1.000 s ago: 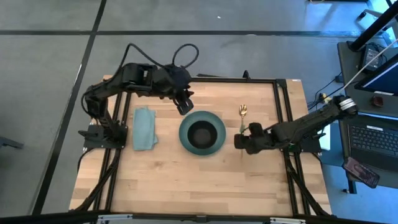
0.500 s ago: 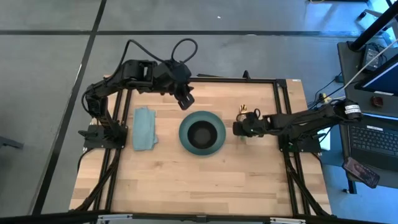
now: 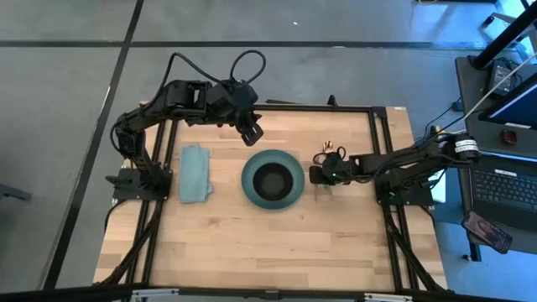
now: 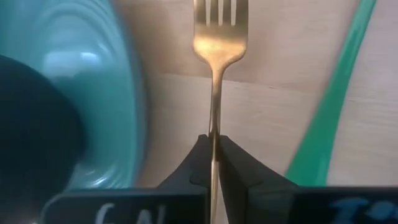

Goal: Set table place
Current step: Put the gold fork on the right side of the green plate, then put the green spoon into the black bowl

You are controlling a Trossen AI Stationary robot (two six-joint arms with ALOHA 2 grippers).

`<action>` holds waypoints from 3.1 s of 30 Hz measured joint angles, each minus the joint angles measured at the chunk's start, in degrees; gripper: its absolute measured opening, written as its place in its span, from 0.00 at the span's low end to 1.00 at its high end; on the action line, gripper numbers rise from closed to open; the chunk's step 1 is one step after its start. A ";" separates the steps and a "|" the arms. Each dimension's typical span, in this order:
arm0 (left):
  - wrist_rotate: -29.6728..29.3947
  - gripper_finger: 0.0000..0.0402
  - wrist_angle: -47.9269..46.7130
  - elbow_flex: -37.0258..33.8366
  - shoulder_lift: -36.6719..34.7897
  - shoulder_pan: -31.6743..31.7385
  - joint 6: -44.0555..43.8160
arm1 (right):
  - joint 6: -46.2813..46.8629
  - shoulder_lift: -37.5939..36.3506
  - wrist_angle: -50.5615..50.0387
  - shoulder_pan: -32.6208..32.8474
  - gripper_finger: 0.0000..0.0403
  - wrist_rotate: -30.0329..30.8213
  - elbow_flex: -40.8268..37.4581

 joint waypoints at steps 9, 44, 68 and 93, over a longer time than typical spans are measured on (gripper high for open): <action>-0.02 0.30 -0.02 0.00 0.00 0.00 -0.22 | 0.09 5.27 4.74 -0.07 0.04 -0.05 0.04; -0.02 0.30 -0.46 0.00 0.02 -0.14 0.22 | -4.92 -10.99 -7.61 -3.84 0.25 3.91 0.00; -0.02 0.30 -0.74 0.00 0.04 -0.17 0.26 | -10.35 -4.93 -10.31 -13.29 0.25 4.80 0.02; -0.04 0.30 -0.74 -0.02 0.04 -0.04 0.22 | -14.99 -4.53 -8.22 -14.32 0.25 -0.99 0.05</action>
